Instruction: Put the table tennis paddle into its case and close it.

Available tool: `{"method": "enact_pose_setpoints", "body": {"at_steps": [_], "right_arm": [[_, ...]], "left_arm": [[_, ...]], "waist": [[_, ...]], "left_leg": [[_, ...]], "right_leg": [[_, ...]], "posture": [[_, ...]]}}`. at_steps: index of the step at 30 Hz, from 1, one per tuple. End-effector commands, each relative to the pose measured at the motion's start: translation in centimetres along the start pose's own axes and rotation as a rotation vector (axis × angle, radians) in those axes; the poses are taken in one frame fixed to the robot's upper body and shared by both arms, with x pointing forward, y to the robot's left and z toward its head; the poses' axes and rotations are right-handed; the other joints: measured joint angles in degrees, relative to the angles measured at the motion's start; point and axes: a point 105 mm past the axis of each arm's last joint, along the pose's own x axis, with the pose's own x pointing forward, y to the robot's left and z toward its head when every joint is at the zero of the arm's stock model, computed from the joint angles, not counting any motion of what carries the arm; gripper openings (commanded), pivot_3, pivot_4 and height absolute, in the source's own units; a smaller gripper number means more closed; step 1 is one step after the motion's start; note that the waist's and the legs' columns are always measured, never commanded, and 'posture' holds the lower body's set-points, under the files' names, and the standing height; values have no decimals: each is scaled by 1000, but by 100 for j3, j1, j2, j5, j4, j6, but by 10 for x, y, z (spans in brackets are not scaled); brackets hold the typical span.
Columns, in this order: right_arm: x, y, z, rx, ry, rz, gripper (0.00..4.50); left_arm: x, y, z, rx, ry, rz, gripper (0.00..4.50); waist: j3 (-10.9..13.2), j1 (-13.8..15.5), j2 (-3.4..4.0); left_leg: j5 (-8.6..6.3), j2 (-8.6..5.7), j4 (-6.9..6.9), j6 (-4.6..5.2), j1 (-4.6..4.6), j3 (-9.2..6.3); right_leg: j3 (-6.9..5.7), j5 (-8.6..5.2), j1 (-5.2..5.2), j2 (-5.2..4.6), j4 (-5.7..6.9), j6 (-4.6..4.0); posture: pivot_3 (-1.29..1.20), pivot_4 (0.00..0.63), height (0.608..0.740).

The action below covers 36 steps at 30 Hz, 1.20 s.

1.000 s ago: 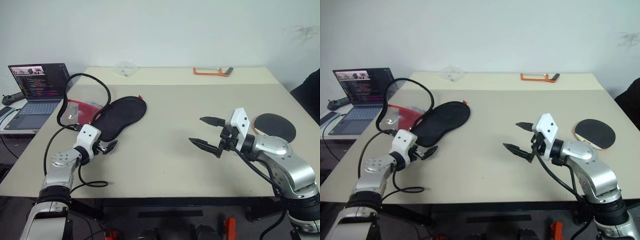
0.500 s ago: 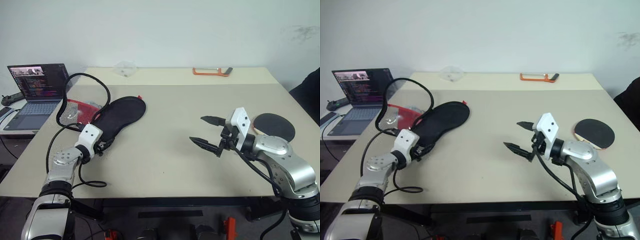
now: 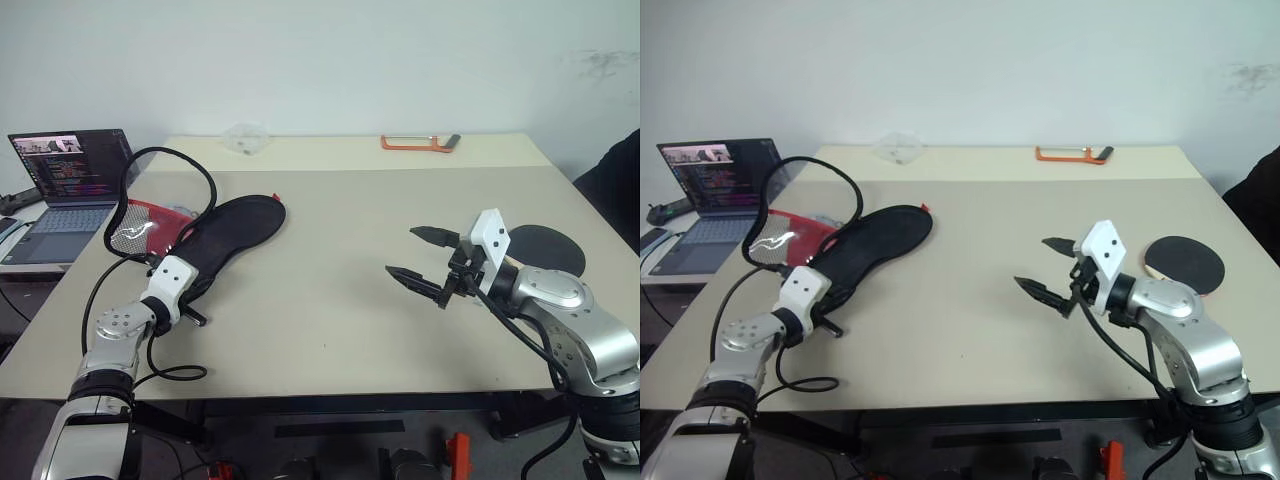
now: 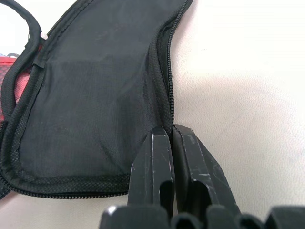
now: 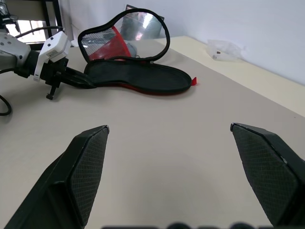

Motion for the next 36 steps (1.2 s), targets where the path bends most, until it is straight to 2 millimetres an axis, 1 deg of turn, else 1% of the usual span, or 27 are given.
{"method": "enact_pose_setpoints", "body": {"at_steps": [1,4,7,9,12,15,17,22,24,27,30,34,36], "right_arm": [[-5,-1,13,-34,-31,-6,4500],[-8,-2,12,-33,-21,-5,4500],[-12,-4,11,-33,-8,-4,4500],[-15,-4,11,-35,2,-3,4500],[-21,-7,10,-41,20,-10,4500],[-29,-9,9,-43,39,-22,4500],[-33,-10,7,-46,56,-25,4500],[-38,-13,7,-57,75,-33,4500],[-38,-14,9,-59,72,-41,4500],[-37,-15,10,-54,65,-50,4500],[-36,-13,11,-46,62,-51,4500],[-33,-15,13,-31,51,-60,4500],[-32,-20,14,-12,41,-81,4500]], "left_arm": [[19,-21,35,-10,-116,-48,28],[42,-66,81,-29,-242,-168,28],[55,-114,113,-59,-308,-290,28],[59,-137,126,-99,-323,-343,28],[66,-164,138,-137,-329,-410,28],[76,-185,147,-158,-326,-453,28],[85,-194,158,-185,-335,-459,28],[101,-210,177,-215,-355,-440,28],[103,-214,180,-230,-357,-438,28],[100,-224,183,-237,-379,-492,28],[97,-221,187,-280,-408,-492,751],[96,-209,187,-250,-421,-447,2102],[91,-200,192,-236,-448,-444,2830]], "waist": [[0,42,0],[-1,195,-3],[-2,242,-7],[-2,226,-7],[-2,190,-7],[-1,186,-7],[0,218,-9],[2,217,-12],[2,214,-13],[3,215,-14],[3,219,-14],[3,218,-14],[3,202,-14]], "left_leg": [[0,0,1,0,-2,-1],[1,-7,7,1,-15,-7],[0,-9,15,2,-28,-11],[0,-9,13,2,-26,-5],[0,-5,9,2,-21,-1],[0,-4,9,3,-16,6],[0,-6,12,4,-17,3],[0,-8,13,4,-17,5],[0,-6,11,3,-17,6],[1,-7,9,2,-18,7],[1,-8,10,2,-19,6],[1,-7,11,2,-19,6],[1,-7,10,2,-18,7]], "right_leg": [[-1,0,0,0,0,0],[-14,4,3,-8,-6,7],[-19,7,4,-8,-12,11],[-12,6,2,-7,-12,10],[-6,6,1,-1,-13,10],[0,6,1,1,-11,10],[-6,6,5,1,-11,11],[-5,7,8,0,-14,14],[-4,7,7,0,-17,14],[-2,7,5,0,-20,14],[-2,7,5,0,-21,14],[-2,7,5,0,-20,14],[-1,7,5,0,-20,14]], "posture": [[0,150,740],[0,150,740],[0,150,740],[0,150,740],[0,150,740],[0,150,740],[0,150,740],[0,150,740],[0,150,740],[0,150,740],[0,150,740],[0,150,740],[0,150,740]]}}
